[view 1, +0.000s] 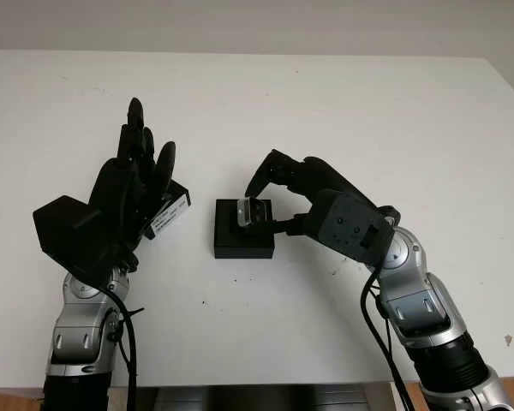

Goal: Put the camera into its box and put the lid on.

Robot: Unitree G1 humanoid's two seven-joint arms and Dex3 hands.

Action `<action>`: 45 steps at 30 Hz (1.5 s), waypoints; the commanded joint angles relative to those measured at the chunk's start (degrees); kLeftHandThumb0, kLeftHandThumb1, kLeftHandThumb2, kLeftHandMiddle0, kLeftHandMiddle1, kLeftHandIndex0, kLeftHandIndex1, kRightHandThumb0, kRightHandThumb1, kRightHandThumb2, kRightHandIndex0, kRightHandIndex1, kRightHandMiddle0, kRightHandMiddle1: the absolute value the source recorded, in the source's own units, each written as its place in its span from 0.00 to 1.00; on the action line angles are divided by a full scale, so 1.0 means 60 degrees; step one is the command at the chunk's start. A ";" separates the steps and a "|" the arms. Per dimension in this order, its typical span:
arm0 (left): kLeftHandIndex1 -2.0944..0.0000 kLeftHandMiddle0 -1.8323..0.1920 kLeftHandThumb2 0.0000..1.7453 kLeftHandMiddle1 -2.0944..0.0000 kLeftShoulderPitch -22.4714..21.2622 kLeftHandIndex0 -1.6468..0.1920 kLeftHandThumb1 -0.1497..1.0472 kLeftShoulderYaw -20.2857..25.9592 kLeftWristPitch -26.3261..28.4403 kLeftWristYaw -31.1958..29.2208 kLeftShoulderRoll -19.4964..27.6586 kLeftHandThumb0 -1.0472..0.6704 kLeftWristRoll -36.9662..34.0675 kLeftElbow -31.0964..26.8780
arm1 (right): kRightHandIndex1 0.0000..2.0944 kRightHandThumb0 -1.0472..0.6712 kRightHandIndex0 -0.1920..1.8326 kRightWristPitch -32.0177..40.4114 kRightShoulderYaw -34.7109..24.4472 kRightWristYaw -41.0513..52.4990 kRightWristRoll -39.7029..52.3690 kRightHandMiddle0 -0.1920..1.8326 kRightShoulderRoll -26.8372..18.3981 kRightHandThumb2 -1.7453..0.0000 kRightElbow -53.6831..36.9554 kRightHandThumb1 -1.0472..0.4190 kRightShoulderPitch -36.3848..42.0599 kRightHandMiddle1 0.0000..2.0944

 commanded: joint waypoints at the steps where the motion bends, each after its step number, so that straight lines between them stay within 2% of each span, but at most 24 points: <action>1: 1.00 1.00 0.28 1.00 0.0128 1.00 1.00 -0.0007 0.0012 0.0015 -0.0030 0.18 0.0008 -0.0187 | 0.03 0.36 0.30 -0.0102 0.0016 -0.0058 -0.0010 0.26 0.0034 0.97 0.0020 0.05 -0.0074 0.81; 8: 1.00 1.00 0.28 1.00 0.0126 1.00 1.00 0.0010 -0.0023 -0.0004 -0.0047 0.18 -0.0035 -0.0154 | 0.02 0.36 0.30 0.0125 0.0061 -0.0008 -0.0031 0.26 0.0015 0.97 -0.0035 0.05 -0.0048 0.81; 36: 1.00 1.00 0.27 1.00 0.0220 1.00 1.00 0.0035 0.0053 0.0021 -0.0048 0.18 -0.0040 -0.0312 | 0.02 0.36 0.29 -0.0320 0.0344 -0.0133 -0.1026 0.26 -0.0242 0.97 0.0401 0.04 0.0079 0.85; 45: 1.00 1.00 0.27 1.00 0.0252 1.00 1.00 0.0035 0.0035 -0.0021 -0.0041 0.17 -0.0070 -0.0361 | 0.02 0.35 0.29 -0.0450 0.0450 -0.0136 -0.1473 0.26 -0.0339 0.97 0.0323 0.05 0.0126 0.83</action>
